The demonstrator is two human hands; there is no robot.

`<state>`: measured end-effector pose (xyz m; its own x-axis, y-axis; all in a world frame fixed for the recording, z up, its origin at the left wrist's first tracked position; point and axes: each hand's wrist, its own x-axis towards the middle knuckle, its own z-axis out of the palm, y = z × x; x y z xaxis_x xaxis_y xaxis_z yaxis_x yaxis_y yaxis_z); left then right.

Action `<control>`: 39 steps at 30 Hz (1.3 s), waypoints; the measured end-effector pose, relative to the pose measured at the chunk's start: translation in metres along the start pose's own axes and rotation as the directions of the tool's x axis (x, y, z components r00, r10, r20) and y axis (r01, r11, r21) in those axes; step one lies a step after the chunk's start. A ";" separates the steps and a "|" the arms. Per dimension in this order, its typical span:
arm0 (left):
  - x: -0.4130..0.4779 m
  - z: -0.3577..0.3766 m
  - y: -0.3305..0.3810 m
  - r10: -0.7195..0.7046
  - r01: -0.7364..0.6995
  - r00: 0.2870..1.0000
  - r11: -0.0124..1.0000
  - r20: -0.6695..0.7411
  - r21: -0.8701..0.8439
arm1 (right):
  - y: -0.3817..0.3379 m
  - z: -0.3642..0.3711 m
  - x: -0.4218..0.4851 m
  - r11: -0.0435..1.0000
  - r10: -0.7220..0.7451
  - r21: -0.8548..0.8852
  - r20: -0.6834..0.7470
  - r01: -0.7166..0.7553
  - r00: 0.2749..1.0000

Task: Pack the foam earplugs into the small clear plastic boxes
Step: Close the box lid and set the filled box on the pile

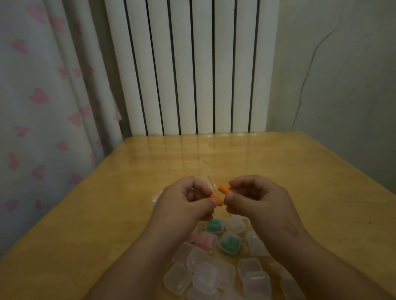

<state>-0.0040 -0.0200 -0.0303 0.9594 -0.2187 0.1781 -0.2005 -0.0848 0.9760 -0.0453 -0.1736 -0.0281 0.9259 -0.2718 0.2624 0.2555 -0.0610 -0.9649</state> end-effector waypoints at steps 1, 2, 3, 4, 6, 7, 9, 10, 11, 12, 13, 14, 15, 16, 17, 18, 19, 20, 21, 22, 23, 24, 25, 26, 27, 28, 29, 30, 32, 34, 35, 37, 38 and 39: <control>0.000 0.000 0.000 0.001 -0.001 1.000 1.000 0.001 -0.011 | 0.001 0.001 0.000 1.000 0.001 0.002 -0.002 -0.001 1.000; -0.001 0.001 0.000 0.001 -0.001 1.000 1.000 -0.002 -0.019 | 0.002 0.001 0.000 1.000 -0.003 -0.020 -0.001 0.003 1.000; -0.001 0.001 -0.001 -0.001 0.001 1.000 1.000 -0.009 -0.027 | 0.002 0.001 0.000 0.999 -0.007 -0.048 0.004 0.007 1.000; -0.001 0.001 -0.001 -0.002 0.001 1.000 1.000 -0.019 -0.031 | 0.003 0.001 0.000 0.998 -0.008 -0.067 0.013 0.009 1.000; -0.001 0.002 0.000 0.002 -0.003 1.000 0.999 -0.030 -0.034 | 0.004 0.000 0.000 0.997 -0.006 -0.077 0.028 0.008 1.000; -0.001 0.002 0.000 0.004 -0.005 1.000 0.999 -0.031 -0.031 | 0.004 0.000 0.000 0.997 -0.003 -0.076 0.032 0.006 0.999; -0.002 0.002 0.001 0.008 -0.008 0.999 1.000 -0.037 -0.013 | 0.004 0.000 -0.001 0.997 0.005 -0.079 0.038 -0.002 0.999; -0.002 0.001 0.001 0.014 -0.014 0.999 1.000 -0.042 0.003 | 0.003 0.001 -0.001 0.997 0.010 -0.081 0.041 -0.007 0.999; -0.002 0.001 0.000 0.023 -0.022 0.999 1.000 -0.048 0.023 | 0.003 0.001 -0.001 0.997 0.014 -0.080 0.046 -0.011 0.999; -0.002 0.000 0.000 0.034 -0.031 0.998 0.998 -0.053 0.048 | 0.002 0.002 -0.001 0.997 0.018 -0.075 0.054 -0.013 0.998; -0.002 0.000 0.000 0.046 -0.042 0.997 0.996 -0.058 0.076 | 0.002 0.002 -0.002 0.997 0.022 -0.069 0.063 -0.017 0.998; -0.002 -0.001 0.000 0.054 -0.048 0.996 0.994 -0.064 0.100 | 0.002 0.003 -0.002 0.998 0.029 -0.065 0.069 -0.024 0.997; -0.003 -0.001 0.000 0.056 -0.047 0.996 0.992 -0.071 0.119 | 0.002 0.003 -0.002 0.997 0.039 -0.067 0.074 -0.034 0.997; -0.003 -0.002 0.000 0.053 -0.042 0.996 0.990 -0.078 0.132 | 0.002 0.003 -0.002 0.996 0.050 -0.071 0.075 -0.045 0.996; -0.002 -0.003 0.001 0.048 -0.036 0.996 0.988 -0.080 0.148 | 0.002 0.003 -0.002 0.996 0.060 -0.070 0.072 -0.055 0.996; -0.001 -0.004 0.001 0.044 -0.030 0.996 0.985 -0.078 0.173 | 0.001 0.003 -0.002 0.996 0.070 -0.056 0.065 -0.066 0.995; 0.000 -0.006 0.002 0.040 -0.025 0.997 0.978 -0.070 0.208 | 0.001 0.003 -0.002 0.996 0.081 -0.028 0.056 -0.079 0.995; 0.001 -0.009 0.002 0.037 -0.023 0.998 0.968 -0.052 0.250 | 0.001 0.002 -0.001 0.996 0.092 0.002 0.048 -0.092 0.995; 0.001 -0.012 0.003 0.032 -0.025 0.999 0.950 -0.019 0.310 | 0.001 0.001 0.000 0.995 0.097 0.020 0.041 -0.098 0.994; 0.002 -0.015 0.005 0.025 -0.035 0.999 0.918 0.030 0.396 | 0.001 0.000 0.001 0.995 0.093 0.018 0.036 -0.094 0.995; 0.002 -0.018 0.007 0.009 -0.052 0.996 0.868 0.090 0.494 | 0.001 -0.001 0.002 0.997 0.083 0.001 0.033 -0.083 0.996; 0.001 -0.020 0.009 -0.017 -0.073 0.989 0.810 0.147 0.582 | 0.002 -0.001 0.002 0.997 0.073 -0.020 0.033 -0.072 0.997; 0.000 -0.022 0.010 -0.049 -0.091 0.980 0.755 0.195 0.650 | 0.003 -0.001 0.002 0.997 0.065 -0.041 0.034 -0.064 0.997; -0.001 -0.024 0.012 -0.084 -0.106 0.968 0.713 0.235 0.693 | 0.004 -0.001 0.002 0.997 0.061 -0.057 0.034 -0.059 0.998; -0.003 -0.026 0.012 -0.116 -0.116 0.956 0.690 0.268 0.715 | 0.005 0.000 0.002 0.996 0.058 -0.067 0.035 -0.056 0.998; -0.004 -0.028 0.013 -0.134 -0.130 0.946 0.677 0.295 0.724 | 0.006 0.001 0.001 0.996 0.057 -0.074 0.036 -0.054 0.998; -0.005 -0.029 0.012 -0.136 -0.147 0.940 0.666 0.313 0.731 | 0.006 0.002 0.001 0.995 0.056 -0.082 0.037 -0.053 0.998; -0.005 -0.031 0.013 -0.129 -0.164 0.938 0.654 0.322 0.739 | 0.007 0.002 0.001 0.995 0.056 -0.088 0.037 -0.052 0.998; -0.006 -0.033 0.013 -0.118 -0.186 0.936 0.633 0.331 0.752 | 0.007 0.003 0.001 0.994 0.056 -0.096 0.040 -0.052 0.998; -0.006 -0.034 0.014 -0.135 -0.202 0.927 0.604 0.349 0.771 | 0.007 0.004 0.001 0.994 0.056 -0.099 0.041 -0.052 0.998; -0.006 -0.034 0.014 -0.152 -0.207 0.920 0.591 0.360 0.780 | 0.008 0.004 0.001 0.994 0.056 -0.101 0.040 -0.051 0.998; -0.006 -0.033 0.014 -0.180 -0.221 0.905 0.574 0.385 0.788 | 0.008 0.004 0.001 0.993 0.057 -0.106 0.040 -0.053 0.998; -0.006 -0.033 0.013 -0.182 -0.234 0.900 0.563 0.396 0.793 | 0.008 0.004 0.001 0.993 0.057 -0.109 0.039 -0.053 0.998; -0.006 -0.032 0.012 -0.179 -0.248 0.897 0.554 0.404 0.795 | 0.008 0.004 0.001 0.992 0.057 -0.111 0.037 -0.053 0.998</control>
<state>-0.0056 0.0117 -0.0154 0.8162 -0.5740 -0.0659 -0.5064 -0.7656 0.3968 -0.0412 -0.1710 -0.0354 0.9487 -0.2388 0.2072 0.1741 -0.1525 -0.9729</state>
